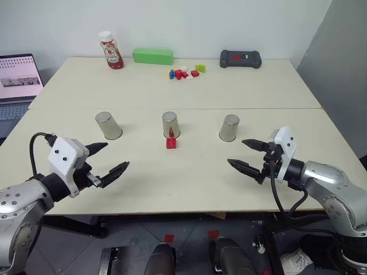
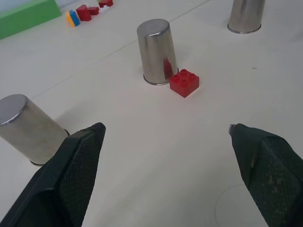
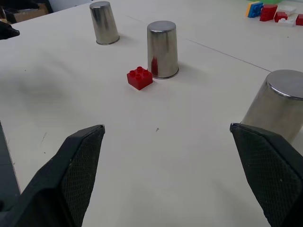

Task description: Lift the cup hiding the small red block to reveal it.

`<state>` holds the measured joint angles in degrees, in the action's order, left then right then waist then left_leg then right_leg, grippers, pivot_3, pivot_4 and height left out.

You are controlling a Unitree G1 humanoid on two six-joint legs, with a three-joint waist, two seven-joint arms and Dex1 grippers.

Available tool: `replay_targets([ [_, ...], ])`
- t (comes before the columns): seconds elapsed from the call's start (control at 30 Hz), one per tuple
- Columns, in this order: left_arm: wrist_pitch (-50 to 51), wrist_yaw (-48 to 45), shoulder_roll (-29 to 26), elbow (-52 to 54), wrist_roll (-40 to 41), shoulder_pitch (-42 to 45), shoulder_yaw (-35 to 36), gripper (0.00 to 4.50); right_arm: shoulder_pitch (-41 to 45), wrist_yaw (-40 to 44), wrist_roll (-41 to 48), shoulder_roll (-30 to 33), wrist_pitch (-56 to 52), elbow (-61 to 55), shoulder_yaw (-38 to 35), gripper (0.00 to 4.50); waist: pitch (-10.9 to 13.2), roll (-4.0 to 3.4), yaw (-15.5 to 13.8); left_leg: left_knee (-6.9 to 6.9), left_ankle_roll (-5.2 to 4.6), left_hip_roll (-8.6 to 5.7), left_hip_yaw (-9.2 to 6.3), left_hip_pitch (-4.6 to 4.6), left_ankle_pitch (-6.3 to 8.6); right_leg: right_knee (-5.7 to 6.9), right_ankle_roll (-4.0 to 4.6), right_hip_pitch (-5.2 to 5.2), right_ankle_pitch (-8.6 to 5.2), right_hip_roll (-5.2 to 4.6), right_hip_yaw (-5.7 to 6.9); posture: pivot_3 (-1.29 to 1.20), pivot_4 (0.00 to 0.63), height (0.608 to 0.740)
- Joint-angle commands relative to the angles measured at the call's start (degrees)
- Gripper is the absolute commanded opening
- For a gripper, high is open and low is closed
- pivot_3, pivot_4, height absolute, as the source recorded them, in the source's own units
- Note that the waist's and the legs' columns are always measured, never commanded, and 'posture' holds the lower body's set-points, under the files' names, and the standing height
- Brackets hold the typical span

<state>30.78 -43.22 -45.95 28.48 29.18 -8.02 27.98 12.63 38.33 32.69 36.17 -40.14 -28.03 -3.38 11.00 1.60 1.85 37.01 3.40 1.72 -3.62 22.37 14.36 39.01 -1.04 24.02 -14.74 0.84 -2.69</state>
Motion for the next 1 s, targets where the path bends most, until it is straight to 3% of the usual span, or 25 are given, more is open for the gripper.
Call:
replay_targets([
  [0.03,-0.5,0.0,-0.2,0.7,0.9,0.8,1.1,4.44,0.4,-0.2,0.4,0.3,0.8,-2.3,-1.2,4.50,0.0,0.00,0.0,0.00,0.00,0.00,0.00,0.00,0.00,0.00,0.00,0.00,0.00,0.00,0.00,0.00,0.150,0.740],
  [0.7,6.7,3.4,-1.6,4.9,2.6,-0.9,2.8,4.44,1.7,2.5,-0.3,0.5,2.4,0.3,0.4,4.50,0.0,0.00,0.0,0.00,0.00,0.00,0.00,0.00,0.00,0.00,0.00,0.00,0.00,0.00,0.00,0.00,0.150,0.740],
  [1.0,5.1,3.9,-2.0,1.1,1.0,1.1,3.9,4.44,1.2,2.6,0.7,1.0,1.6,-1.0,-0.1,4.50,0.0,0.00,0.0,0.00,0.00,0.00,0.00,-0.01,0.00,0.00,0.00,0.00,0.00,0.00,0.00,0.00,0.150,0.740],
])
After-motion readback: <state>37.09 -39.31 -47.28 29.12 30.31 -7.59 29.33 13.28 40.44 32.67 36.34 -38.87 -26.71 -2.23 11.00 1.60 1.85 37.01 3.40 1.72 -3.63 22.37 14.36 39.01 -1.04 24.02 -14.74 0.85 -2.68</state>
